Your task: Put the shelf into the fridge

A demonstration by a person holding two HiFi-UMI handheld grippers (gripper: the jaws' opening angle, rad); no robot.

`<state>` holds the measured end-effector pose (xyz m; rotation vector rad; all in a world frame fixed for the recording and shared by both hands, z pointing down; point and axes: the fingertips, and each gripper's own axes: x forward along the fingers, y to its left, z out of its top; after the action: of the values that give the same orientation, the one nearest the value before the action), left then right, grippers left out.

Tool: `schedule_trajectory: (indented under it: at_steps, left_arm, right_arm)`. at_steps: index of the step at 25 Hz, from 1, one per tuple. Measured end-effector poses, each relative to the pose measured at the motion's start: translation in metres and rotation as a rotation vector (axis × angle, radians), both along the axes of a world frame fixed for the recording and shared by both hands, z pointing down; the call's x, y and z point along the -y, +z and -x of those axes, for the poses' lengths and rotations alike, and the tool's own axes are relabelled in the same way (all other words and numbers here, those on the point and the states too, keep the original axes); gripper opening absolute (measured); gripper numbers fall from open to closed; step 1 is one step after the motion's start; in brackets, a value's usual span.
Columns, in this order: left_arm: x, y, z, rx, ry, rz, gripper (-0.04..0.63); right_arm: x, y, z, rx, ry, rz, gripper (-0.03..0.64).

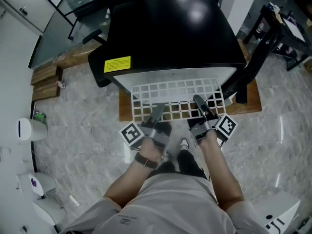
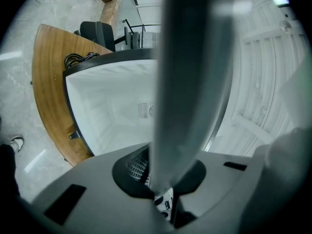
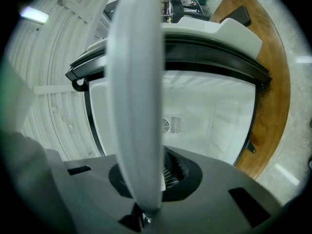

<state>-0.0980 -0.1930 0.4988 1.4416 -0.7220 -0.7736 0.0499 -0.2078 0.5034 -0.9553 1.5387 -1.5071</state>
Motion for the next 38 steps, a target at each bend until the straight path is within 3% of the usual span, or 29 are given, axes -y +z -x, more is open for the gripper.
schedule_trajectory:
  at_steps: [18,38]
  left_arm:
    - [-0.001,-0.003,-0.005,-0.075,-0.009,-0.017,0.028]
    - [0.019,0.010,-0.004,-0.059,0.032,-0.038,0.028]
  right_arm:
    - [0.001,0.005,-0.004,-0.002,0.009,-0.029,0.046]
    - [0.018,0.012,-0.003,-0.018,0.053,-0.064,0.046]
